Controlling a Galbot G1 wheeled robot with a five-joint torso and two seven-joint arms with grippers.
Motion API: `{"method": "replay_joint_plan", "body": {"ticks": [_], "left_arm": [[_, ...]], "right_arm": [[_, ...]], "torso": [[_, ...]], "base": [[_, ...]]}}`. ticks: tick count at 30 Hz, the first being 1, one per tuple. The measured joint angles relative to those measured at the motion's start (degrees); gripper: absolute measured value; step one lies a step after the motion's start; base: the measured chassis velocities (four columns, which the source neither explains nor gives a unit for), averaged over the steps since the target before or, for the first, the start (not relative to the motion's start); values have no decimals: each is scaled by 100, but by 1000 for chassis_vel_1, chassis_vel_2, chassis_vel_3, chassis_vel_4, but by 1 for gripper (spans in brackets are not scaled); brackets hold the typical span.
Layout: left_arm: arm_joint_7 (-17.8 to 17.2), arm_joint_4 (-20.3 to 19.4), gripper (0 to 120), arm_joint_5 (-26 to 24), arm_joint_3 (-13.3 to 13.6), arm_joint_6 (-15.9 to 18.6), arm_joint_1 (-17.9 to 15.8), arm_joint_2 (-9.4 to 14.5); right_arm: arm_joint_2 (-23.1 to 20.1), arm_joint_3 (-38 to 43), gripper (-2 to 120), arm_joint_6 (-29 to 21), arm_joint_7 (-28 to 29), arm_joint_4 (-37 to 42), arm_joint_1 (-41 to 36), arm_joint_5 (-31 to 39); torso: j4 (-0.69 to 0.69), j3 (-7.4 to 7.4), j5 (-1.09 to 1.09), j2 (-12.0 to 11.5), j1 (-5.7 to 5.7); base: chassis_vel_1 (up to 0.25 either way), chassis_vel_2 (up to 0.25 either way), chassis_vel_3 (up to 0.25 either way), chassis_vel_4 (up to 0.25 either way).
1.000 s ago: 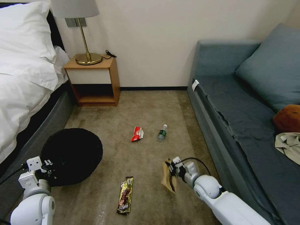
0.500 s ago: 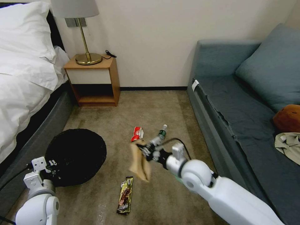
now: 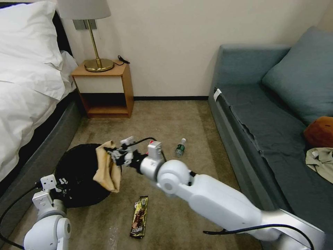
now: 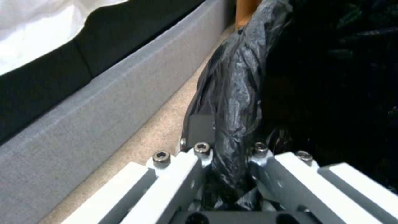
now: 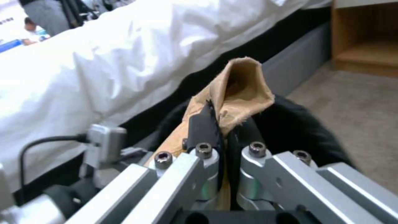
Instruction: Pick up the trash bin, then pick up the garbage on the floor and place it into the trash bin.
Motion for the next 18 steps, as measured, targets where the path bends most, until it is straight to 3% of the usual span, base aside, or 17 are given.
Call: {"method": "replay_joint_plan", "body": {"ticks": [7, 18], "left_arm": [[4, 95, 2, 43, 32, -4, -48, -49], [37, 122, 2, 55, 135, -6, -25, -144]], "right_arm": [[319, -273, 1, 201, -23, -374, 143, -18], [892, -339, 1, 813, -204, -1926, 245, -507]], "torso": [[0, 0, 0, 0, 0], [-1, 0, 1, 0, 0]], "base": [[0, 0, 0, 0], [0, 0, 0, 0]]}}
